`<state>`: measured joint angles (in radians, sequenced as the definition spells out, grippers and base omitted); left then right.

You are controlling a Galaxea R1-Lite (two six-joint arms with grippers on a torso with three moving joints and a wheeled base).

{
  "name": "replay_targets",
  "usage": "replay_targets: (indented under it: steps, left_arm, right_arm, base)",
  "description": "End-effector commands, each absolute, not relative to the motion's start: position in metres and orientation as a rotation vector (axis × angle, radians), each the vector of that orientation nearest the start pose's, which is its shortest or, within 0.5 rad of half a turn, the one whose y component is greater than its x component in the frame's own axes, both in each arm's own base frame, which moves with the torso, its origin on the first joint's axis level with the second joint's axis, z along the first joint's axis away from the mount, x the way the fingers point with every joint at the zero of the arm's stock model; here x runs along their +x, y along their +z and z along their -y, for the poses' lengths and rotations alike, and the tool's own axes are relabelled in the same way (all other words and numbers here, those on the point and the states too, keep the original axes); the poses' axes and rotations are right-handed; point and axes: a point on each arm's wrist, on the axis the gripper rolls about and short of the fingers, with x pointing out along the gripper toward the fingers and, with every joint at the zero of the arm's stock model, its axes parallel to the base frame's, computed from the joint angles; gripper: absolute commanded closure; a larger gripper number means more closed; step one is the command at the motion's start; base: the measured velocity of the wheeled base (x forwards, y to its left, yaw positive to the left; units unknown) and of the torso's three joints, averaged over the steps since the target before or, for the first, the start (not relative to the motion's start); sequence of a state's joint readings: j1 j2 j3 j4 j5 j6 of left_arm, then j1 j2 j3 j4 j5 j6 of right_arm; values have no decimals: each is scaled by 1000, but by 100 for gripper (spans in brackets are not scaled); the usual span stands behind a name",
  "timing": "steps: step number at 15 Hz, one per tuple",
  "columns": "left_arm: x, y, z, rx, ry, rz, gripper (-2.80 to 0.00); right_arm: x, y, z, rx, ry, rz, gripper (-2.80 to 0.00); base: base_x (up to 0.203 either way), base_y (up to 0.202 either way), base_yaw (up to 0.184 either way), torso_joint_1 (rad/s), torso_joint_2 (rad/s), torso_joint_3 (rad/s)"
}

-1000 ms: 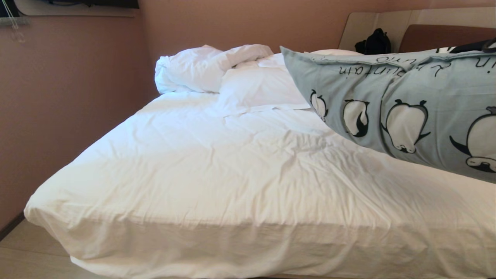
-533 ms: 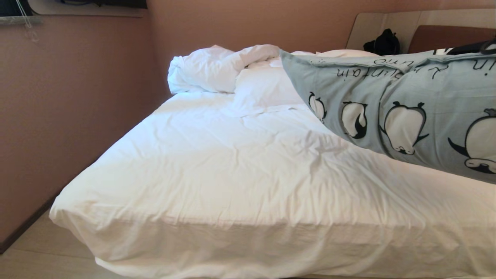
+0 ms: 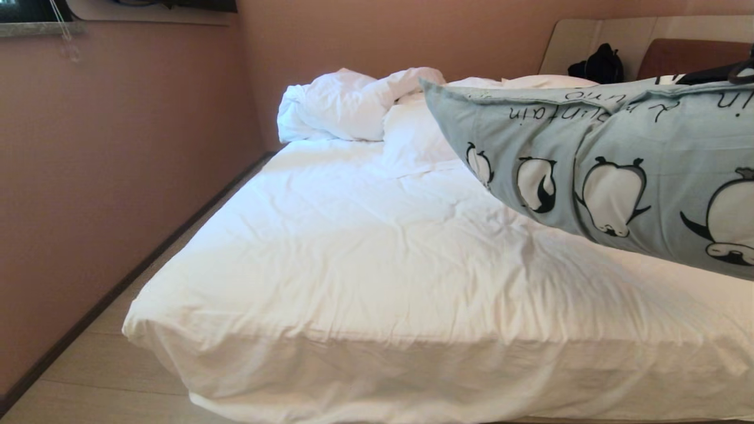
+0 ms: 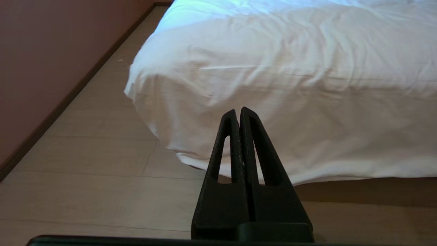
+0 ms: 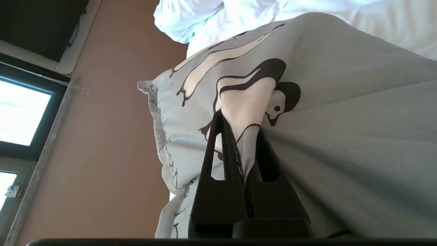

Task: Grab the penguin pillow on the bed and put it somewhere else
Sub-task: Move to the foot of the bed

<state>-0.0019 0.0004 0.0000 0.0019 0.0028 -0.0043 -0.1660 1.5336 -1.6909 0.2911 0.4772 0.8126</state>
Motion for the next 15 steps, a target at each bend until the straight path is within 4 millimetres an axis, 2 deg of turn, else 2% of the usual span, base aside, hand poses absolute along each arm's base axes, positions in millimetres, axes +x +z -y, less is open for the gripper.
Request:
replay_targets:
  steps: [1,12,15]
  left_arm:
    - [-23,75,0,-5,2,-3,0]
    - [-23,75,0,-5,2,-3,0]
    - [-23,75,0,-5,2,-3,0]
  right_arm:
    - [246,388,30,852,247,-252,0]
    - [246,388,29,852,251,-255,0]
    - [246,388,29,852,251,-255,0]
  base:
    - [0,194,1,2,5,-1]
    - [0,193,0,2,3,3]
    - [0,77,-1,-2,1,1]
